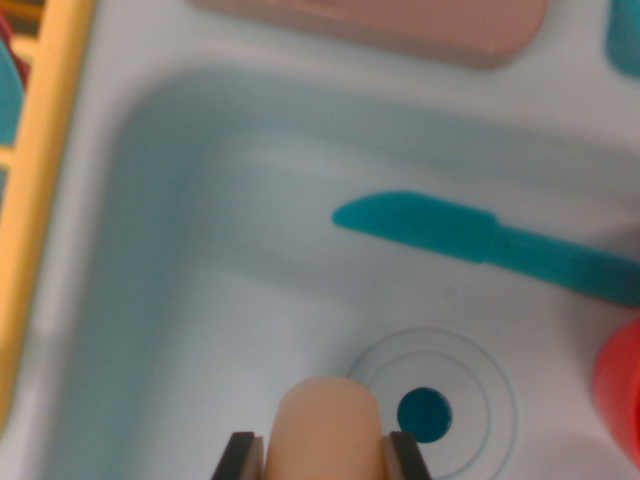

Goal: Pick detergent from the sink

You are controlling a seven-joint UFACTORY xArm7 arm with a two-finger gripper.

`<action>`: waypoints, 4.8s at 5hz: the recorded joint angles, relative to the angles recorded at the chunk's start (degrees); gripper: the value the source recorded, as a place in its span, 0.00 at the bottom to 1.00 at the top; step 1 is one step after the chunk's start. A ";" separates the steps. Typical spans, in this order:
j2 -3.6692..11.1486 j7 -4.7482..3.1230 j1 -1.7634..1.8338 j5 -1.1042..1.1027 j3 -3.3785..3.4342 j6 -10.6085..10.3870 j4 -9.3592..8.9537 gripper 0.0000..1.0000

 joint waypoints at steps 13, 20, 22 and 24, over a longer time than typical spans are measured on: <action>-4.62 0.80 0.08 -0.77 0.15 15.66 11.07 1.00; -7.03 1.22 0.12 -1.17 0.24 23.82 16.85 1.00; -7.78 1.35 0.14 -1.30 0.26 26.34 18.63 1.00; -8.53 1.48 0.15 -1.42 0.29 28.88 20.43 1.00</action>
